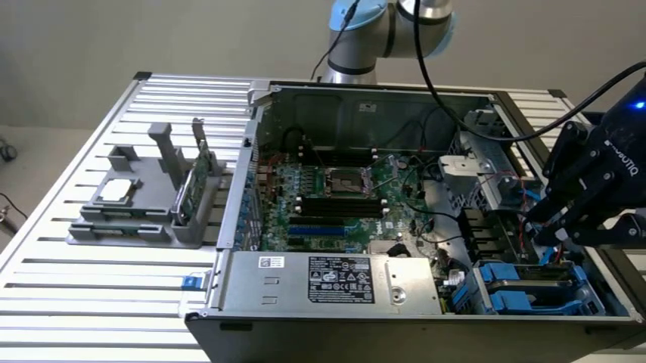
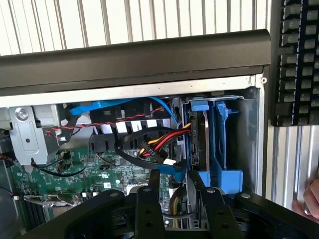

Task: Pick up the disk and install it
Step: 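Insert the first disk wire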

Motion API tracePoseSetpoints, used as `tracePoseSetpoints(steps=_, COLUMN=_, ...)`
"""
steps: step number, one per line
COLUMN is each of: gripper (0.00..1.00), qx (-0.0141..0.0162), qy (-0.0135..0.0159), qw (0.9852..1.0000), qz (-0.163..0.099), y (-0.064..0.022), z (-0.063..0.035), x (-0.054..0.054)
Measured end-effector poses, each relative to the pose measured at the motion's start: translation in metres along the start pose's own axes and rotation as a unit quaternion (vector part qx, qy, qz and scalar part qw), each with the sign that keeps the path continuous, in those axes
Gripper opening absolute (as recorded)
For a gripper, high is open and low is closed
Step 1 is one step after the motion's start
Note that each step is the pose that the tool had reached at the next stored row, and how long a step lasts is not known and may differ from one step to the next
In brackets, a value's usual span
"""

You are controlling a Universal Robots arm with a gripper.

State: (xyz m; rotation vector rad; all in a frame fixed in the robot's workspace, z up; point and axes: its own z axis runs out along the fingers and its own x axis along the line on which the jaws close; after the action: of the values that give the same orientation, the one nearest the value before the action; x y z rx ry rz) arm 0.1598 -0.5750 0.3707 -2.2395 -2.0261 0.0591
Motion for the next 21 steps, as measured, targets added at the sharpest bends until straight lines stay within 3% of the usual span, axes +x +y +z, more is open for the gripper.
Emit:
tracePoseSetpoints(steps=10, gripper=0.36, qx=-0.0008, qy=-0.001, qw=0.9999, qz=0.011, y=0.0029, z=0.0029, x=0.0001)
tracePoseSetpoints(steps=12, gripper=0.28, qx=-0.0009, qy=-0.0013, qw=0.9999, qz=0.012, y=0.003, z=0.0036, x=0.0001)
tracePoseSetpoints(steps=14, gripper=0.28, qx=-0.001, qy=-0.0015, qw=0.9999, qz=0.013, y=0.0031, z=0.004, x=0.0)
tracePoseSetpoints(steps=15, gripper=0.21, qx=-0.0011, qy=-0.0015, qw=0.9999, qz=0.014, y=0.0031, z=0.0042, x=0.0)
tracePoseSetpoints(steps=21, gripper=0.17, qx=-0.0011, qy=-0.0012, qw=0.9999, qz=0.016, y=-0.0019, z=0.0052, x=-0.0005)
